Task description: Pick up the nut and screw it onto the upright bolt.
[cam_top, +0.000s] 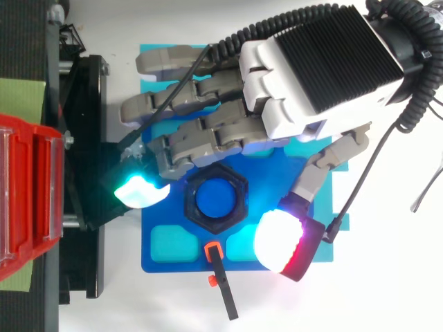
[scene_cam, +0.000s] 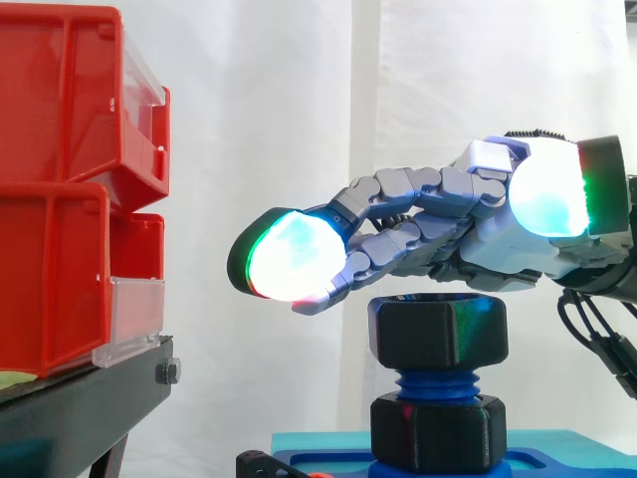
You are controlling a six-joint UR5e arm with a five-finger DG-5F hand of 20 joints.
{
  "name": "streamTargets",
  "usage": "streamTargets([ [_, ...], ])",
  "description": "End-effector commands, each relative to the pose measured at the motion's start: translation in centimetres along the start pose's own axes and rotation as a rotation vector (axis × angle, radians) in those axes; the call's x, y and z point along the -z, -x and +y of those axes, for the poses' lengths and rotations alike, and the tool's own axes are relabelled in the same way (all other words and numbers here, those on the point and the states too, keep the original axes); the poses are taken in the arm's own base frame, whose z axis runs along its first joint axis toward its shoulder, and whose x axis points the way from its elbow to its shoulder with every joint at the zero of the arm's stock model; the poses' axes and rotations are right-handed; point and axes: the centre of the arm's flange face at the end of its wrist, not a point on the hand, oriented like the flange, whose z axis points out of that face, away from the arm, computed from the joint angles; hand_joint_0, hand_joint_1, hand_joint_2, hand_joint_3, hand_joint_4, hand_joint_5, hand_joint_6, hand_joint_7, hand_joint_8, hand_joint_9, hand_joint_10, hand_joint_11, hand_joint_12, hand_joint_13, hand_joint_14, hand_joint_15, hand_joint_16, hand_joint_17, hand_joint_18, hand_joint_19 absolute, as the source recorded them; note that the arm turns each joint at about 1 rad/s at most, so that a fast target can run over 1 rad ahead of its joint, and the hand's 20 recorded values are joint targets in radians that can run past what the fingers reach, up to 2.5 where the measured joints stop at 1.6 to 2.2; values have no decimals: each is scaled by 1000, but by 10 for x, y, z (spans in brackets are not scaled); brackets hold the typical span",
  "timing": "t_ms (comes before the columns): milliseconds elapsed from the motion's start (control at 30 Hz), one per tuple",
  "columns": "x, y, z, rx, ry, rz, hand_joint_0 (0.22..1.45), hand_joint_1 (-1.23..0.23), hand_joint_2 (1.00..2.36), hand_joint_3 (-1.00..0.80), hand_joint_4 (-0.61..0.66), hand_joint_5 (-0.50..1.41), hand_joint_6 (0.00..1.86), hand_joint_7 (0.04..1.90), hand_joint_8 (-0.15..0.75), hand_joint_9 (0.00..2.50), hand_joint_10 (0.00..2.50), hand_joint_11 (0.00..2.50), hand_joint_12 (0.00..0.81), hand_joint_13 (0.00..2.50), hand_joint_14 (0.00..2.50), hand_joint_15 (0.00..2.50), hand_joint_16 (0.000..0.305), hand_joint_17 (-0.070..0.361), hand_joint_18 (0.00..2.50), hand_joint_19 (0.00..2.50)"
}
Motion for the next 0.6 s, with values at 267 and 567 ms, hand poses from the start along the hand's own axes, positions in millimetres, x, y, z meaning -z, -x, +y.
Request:
streamTargets([
  [267, 7, 3, -7, -1, -12, 1, 424, -239, 1000, -500, 241, -163, 503, 896, 235, 310, 0, 0, 328, 183, 0, 0, 38, 86, 0, 0],
  [567, 7, 4, -8, -2, -12, 0, 431, -253, 1000, -500, 264, -135, 504, 1095, 257, 372, 0, 0, 314, 253, 0, 0, 35, 79, 0, 0],
])
